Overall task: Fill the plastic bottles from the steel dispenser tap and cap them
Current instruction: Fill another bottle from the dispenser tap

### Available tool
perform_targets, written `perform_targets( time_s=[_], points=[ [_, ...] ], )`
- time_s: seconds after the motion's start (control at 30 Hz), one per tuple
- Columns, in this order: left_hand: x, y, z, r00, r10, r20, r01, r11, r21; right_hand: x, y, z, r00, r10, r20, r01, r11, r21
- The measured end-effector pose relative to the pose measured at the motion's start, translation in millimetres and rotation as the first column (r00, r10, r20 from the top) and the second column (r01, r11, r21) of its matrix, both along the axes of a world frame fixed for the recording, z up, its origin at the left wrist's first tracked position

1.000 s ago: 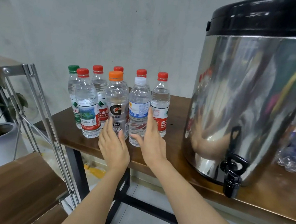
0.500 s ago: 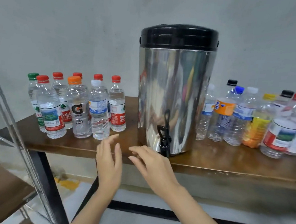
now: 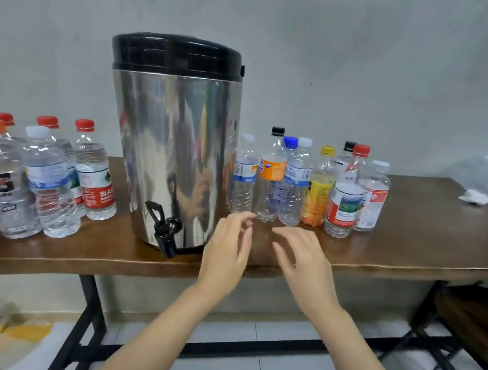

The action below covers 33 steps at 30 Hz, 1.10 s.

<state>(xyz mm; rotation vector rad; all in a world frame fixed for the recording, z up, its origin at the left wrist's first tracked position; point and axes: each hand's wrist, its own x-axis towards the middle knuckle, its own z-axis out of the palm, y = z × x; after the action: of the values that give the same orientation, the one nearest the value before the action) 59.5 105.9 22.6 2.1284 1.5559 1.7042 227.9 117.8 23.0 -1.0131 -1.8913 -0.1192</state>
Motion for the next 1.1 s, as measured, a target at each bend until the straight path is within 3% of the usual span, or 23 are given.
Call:
perform_targets(
  time_s=[0.1,0.2,0.3,0.5,0.67,0.9,1.1],
  points=[
    [26.2,37.9,-4.8,0.978,0.028,-0.205,-0.058,0.989,-0.139,28.6,15.9,0.4,0.996,-0.094,0.012,0.094,0.994,-0.050],
    [48.6,66.9,-9.2,0.901,0.038,-0.433,-0.165,0.952,-0.259,52.7,30.7,3.4,0.985,-0.173,0.007,0.172,0.977,-0.124],
    [58.2,82.7,-17.7,0.842,0.050,-0.537,-0.238,0.928,-0.287,70.1,45.0,10.7,0.963,-0.268,-0.008,0.262,0.947,-0.188],
    [59.4,93.2,-24.7,0.879,0.093,-0.467,-0.256,0.920,-0.297,91.4,89.4,38.1,0.898,-0.435,-0.066,0.405,0.876,-0.262],
    [59.9,92.4,-26.3,0.886,0.121,-0.447,-0.274,0.915,-0.296,88.9,125.3,56.6,0.858,-0.492,-0.150,0.440,0.853,-0.281],
    [60.7,91.0,-26.6,0.882,0.127,-0.454,-0.277,0.919,-0.280,85.4,149.9,74.5,0.803,-0.575,-0.159,0.465,0.770,-0.438],
    [61.9,90.6,-26.7,0.871,0.145,-0.470,-0.294,0.919,-0.262,88.5,153.8,70.0,0.785,-0.600,-0.156,0.493,0.757,-0.430]
  ],
)
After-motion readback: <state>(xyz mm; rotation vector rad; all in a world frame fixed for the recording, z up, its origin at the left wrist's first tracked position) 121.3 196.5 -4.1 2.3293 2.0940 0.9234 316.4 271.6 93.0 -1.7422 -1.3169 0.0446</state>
